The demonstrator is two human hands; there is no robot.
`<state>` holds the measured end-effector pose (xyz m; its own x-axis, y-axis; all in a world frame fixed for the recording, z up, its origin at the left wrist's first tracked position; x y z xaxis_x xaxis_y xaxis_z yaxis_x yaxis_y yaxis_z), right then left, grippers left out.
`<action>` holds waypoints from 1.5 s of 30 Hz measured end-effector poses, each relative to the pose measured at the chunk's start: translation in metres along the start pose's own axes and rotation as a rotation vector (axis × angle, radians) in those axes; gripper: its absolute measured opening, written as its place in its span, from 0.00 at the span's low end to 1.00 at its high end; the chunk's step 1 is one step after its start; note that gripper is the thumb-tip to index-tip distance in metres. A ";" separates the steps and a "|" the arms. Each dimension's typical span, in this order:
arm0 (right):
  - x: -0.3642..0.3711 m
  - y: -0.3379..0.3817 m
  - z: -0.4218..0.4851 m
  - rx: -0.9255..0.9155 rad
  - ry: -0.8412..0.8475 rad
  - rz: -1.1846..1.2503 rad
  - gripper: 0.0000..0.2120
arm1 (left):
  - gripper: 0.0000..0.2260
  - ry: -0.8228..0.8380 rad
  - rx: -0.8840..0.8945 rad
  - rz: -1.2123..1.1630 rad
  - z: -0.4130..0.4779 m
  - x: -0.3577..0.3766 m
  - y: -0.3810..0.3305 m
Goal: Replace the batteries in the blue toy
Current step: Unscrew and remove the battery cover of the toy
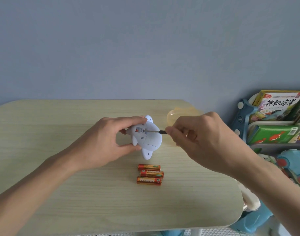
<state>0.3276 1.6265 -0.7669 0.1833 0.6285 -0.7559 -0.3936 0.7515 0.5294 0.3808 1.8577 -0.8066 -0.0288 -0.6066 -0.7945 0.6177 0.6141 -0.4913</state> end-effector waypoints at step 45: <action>0.039 0.017 0.032 -0.366 0.392 -0.315 0.26 | 0.25 0.099 -0.181 -0.345 -0.006 -0.001 0.011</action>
<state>0.3564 1.6706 -0.7751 0.0238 0.2156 -0.9762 -0.6703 0.7279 0.1444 0.3824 1.8679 -0.8136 -0.2917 -0.7467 -0.5978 0.4100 0.4670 -0.7835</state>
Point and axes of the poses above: each hand's wrist, its own z-axis towards the middle knuckle, its own x-axis out of the palm, y = z × x, the point moved 4 cm from there along z, towards the middle knuckle, and after that the axes turned 4 degrees about z, right-handed, at the moved point
